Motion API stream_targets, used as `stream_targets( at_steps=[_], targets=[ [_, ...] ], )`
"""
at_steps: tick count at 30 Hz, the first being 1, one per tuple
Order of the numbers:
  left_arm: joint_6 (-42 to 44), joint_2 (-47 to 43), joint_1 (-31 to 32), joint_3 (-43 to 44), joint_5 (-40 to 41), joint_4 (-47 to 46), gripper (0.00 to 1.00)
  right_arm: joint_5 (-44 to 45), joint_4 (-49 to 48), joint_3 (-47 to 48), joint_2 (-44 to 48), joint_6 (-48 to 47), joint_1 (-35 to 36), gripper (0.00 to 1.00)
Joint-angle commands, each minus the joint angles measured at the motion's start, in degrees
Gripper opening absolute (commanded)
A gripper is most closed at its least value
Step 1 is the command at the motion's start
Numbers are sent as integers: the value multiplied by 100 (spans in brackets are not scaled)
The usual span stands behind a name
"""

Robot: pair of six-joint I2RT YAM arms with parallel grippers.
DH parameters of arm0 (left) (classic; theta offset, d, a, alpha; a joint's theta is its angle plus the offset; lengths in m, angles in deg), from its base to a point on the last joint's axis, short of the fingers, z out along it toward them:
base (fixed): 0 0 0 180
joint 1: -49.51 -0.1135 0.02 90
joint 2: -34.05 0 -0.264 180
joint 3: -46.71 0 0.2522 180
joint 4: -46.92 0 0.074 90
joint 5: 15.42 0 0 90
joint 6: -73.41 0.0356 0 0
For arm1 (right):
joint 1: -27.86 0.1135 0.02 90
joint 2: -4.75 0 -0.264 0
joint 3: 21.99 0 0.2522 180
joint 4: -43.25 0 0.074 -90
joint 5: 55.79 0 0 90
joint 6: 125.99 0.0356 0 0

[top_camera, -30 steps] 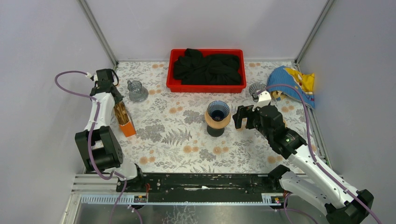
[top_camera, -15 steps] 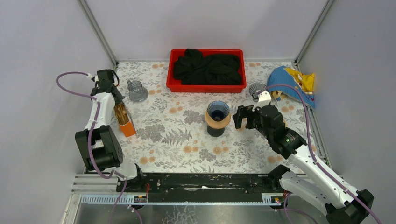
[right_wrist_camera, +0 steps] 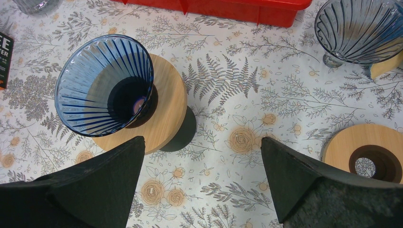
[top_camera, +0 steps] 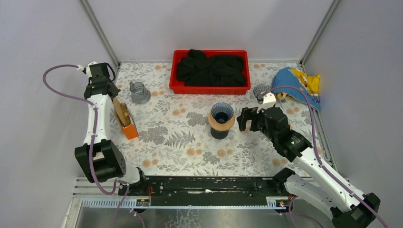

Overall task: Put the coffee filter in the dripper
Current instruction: Pick up the coffee filter from the coffee filter holder.

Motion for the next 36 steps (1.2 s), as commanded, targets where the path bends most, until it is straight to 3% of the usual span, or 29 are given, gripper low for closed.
stream_targets(
  at_steps=[1, 7, 13, 22, 30, 36],
  targets=[
    [-2, -30, -35, 109, 229, 68, 0, -69, -147, 74, 12, 35, 70, 99],
    [-20, 27, -38, -40, 207, -90, 9, -81, -155, 71, 12, 40, 70, 99],
    [-65, -78, -50, -71, 200, -98, 38, -96, -162, 71, 4, 41, 70, 99],
    [-2, -205, -51, -233, 30, -17, 54, -121, -185, 57, 23, 48, 71, 99],
    [-14, -127, -53, -612, -4, -67, 50, -123, -188, 62, 22, 52, 70, 99],
    [5, -170, -51, -542, -49, -62, 25, -130, -182, 62, 10, 51, 70, 99]
  ],
)
